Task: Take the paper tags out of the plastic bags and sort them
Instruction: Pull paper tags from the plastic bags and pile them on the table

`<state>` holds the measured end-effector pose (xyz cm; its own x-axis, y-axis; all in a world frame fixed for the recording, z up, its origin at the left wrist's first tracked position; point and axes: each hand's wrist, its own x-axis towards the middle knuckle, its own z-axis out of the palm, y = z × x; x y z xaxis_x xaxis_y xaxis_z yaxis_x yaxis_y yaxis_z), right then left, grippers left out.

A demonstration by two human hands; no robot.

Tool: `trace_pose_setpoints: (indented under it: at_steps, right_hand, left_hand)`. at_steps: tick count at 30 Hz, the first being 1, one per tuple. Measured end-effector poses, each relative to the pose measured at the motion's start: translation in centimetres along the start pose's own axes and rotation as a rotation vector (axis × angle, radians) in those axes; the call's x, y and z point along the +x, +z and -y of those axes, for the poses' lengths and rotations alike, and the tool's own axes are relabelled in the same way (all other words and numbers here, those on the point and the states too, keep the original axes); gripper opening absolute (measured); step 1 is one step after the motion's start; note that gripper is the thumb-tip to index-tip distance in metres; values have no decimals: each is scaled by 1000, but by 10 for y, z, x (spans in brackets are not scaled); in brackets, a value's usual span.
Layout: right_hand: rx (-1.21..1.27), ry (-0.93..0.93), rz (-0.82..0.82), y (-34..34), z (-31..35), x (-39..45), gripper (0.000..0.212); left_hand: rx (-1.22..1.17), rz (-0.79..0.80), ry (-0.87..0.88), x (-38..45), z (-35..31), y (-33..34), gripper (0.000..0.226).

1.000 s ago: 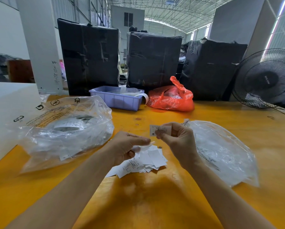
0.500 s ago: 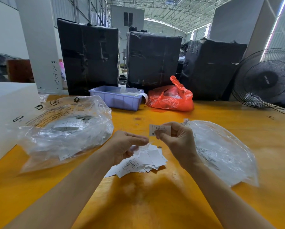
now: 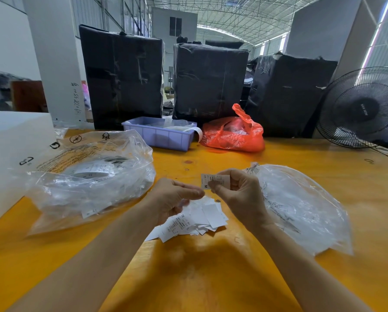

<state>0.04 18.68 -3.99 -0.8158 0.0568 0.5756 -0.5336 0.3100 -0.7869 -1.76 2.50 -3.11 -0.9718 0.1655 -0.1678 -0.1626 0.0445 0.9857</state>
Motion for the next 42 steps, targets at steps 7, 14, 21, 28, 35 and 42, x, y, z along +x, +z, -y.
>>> trace_pose_setpoints:
  at_steps: [7,14,21,28,35,42]
  right_hand:
    - [59,40,-80,-3,1,3,14]
    - [55,50,-26,-4,4,2,13]
    - [52,88,3,-4,3,1,7]
    - [42,97,-22,-3,1,3,16]
    - [70,89,-30,-4,1,4,15]
    - [-53,5,-18,-3,-3,3,15]
  left_hand:
    - [-33,11,-7,-3,-2,2,10]
    - [-48,34,6,-1,-1,1,21]
    - [-84,69,12,3,2,1,20]
    - [-116,37,24,4,2,1,40]
    - [-177,16,37,3,1,0,48]
    - [-184,-1,48,3,1,1,46]
